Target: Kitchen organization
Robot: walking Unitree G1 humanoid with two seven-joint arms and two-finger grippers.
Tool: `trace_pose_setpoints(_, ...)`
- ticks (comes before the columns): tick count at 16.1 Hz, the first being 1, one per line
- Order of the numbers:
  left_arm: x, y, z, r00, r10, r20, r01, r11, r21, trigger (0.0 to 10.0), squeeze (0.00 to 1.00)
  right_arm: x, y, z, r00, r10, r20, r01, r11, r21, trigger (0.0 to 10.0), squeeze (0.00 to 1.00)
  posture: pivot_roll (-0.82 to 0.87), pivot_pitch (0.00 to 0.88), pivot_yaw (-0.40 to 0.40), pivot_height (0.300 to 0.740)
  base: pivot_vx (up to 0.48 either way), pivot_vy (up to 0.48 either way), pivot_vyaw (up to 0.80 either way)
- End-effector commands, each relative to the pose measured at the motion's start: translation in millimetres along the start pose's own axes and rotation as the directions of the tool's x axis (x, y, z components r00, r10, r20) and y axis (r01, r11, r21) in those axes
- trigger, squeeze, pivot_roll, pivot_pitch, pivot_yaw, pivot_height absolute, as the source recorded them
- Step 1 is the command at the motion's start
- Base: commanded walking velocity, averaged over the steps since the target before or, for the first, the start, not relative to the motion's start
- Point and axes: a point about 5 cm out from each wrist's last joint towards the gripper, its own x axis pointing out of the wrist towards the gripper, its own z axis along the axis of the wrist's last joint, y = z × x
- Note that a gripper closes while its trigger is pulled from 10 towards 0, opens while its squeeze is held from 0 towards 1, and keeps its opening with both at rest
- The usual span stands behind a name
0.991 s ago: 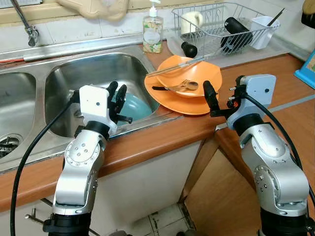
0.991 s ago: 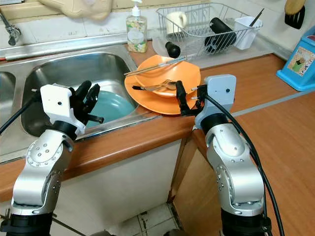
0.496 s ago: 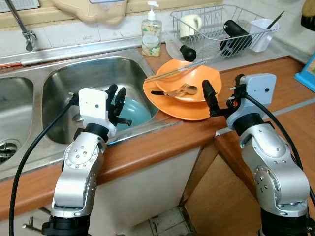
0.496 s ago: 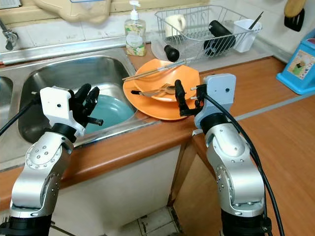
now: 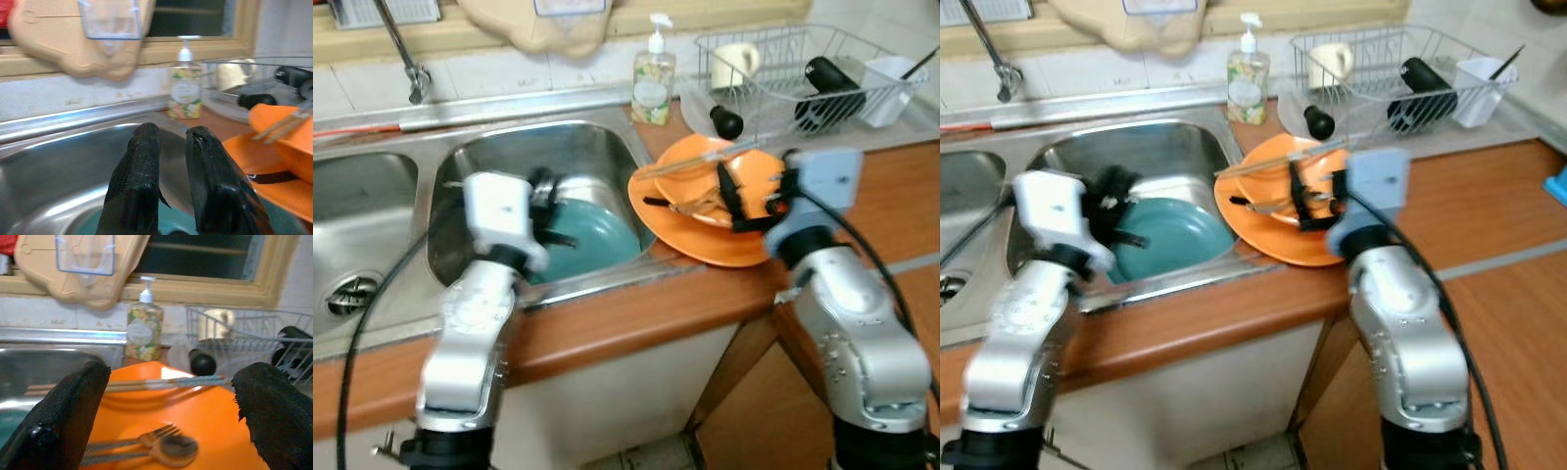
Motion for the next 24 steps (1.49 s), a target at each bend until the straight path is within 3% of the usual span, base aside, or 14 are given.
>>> trace_pose_setpoints(1,-0.3,5.0,3.4,1.000,0.016,0.007,-0.016,1.000,0.009,10.0,0.00,0.6,4.0,2.7,1.000,0.016,0.016,-0.016,1.000,-0.003,10.0,1.00,-0.08,0.000,0.021,0.740,0.285,0.000,0.00)
trace_pose_setpoints(10,-3.1,4.6,2.1,1.000,0.018,0.000,-0.018,1.000,0.004,10.0,0.00,-0.8,5.5,2.0,0.999,0.029,0.013,-0.029,1.000,-0.006,10.0,1.00,-0.08,0.000,0.019,0.740,0.281,0.000,0.00)
trace_pose_setpoints(17,-2.0,5.0,0.0,1.000,0.013,-0.011,-0.012,1.000,0.029,10.0,0.00,2.3,5.1,4.6,0.999,0.044,0.025,-0.043,0.999,-0.007,10.0,1.00,-0.08,0.000,0.015,0.740,0.000,0.000,0.00)
trace_pose_setpoints(19,-0.7,6.4,0.4,1.000,0.010,-0.013,-0.010,0.999,0.031,10.0,0.00,4.5,1.7,6.8,0.998,0.053,0.026,-0.052,0.998,-0.037,10.0,1.00,-0.08,0.000,0.015,0.740,0.000,0.000,0.00)
trace_pose_setpoints(23,-1.1,10.0,0.3,0.998,-0.053,-0.029,0.055,0.997,0.058,10.0,0.00,19.6,-10.4,8.7,0.987,0.152,-0.055,-0.161,0.952,-0.262,10.0,1.00,-0.08,0.000,0.018,0.740,0.000,0.000,0.00)
trace_pose_setpoints(24,-1.2,11.4,0.9,0.994,-0.101,-0.037,0.103,0.992,0.070,10.0,0.00,28.1,-15.9,12.0,0.980,0.183,-0.073,-0.197,0.927,-0.320,10.0,0.74,-0.07,0.000,0.015,0.740,0.000,0.000,0.00)
